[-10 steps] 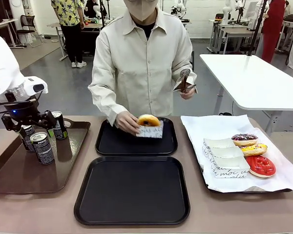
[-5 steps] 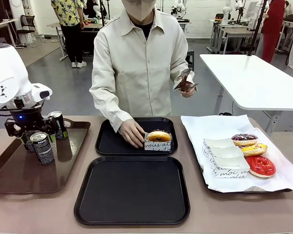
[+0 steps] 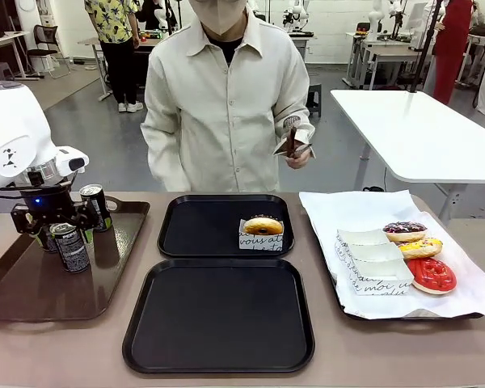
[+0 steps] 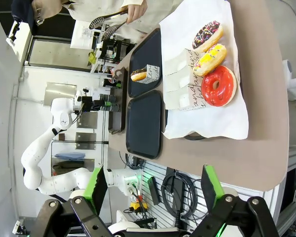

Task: Set up donuts and drinks on trays.
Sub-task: Pick up one Pepsi coke and place it on the Flat Tray.

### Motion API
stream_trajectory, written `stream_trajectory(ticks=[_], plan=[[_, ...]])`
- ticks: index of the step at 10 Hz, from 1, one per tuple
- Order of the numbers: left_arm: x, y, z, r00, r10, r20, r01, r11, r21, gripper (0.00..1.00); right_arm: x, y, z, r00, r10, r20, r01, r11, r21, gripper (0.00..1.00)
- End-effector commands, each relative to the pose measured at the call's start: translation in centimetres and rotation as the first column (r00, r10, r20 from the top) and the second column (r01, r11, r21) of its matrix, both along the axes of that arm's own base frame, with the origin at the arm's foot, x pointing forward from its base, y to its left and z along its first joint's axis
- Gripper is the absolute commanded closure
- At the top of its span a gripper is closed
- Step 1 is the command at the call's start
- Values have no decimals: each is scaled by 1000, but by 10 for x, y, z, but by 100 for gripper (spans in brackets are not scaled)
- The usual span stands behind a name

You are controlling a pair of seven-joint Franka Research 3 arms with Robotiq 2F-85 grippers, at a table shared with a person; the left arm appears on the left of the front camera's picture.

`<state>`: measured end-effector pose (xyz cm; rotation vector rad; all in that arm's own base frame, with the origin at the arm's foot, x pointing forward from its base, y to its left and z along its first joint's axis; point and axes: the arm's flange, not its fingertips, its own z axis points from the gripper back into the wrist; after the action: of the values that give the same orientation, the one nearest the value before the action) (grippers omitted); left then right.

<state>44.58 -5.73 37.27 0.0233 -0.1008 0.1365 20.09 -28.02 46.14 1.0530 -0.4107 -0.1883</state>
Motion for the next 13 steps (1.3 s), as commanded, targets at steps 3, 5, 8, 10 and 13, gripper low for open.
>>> stream_trajectory(ticks=[3,5,8,10,13], plan=[[2,-5,4,1000,19,3,-18,999,-40,100,1,-2,1,1000,3,22,-4,1000,9,0],[2,-5,8,1000,23,3,-23,999,-42,100,1,-2,1,1000,3,22,-4,1000,9,0],[2,-6,19,1000,20,-25,-20,999,-29,100,1,-2,1,1000,3,22,-4,1000,9,0],[-7,-15,80,998,-11,-59,10,1000,-13,99,1,-2,1,1000,3,22,-4,1000,9,0],[-32,-20,155,999,-52,-3,52,998,-38,99,1,-2,1,1000,3,22,-4,1000,9,0]])
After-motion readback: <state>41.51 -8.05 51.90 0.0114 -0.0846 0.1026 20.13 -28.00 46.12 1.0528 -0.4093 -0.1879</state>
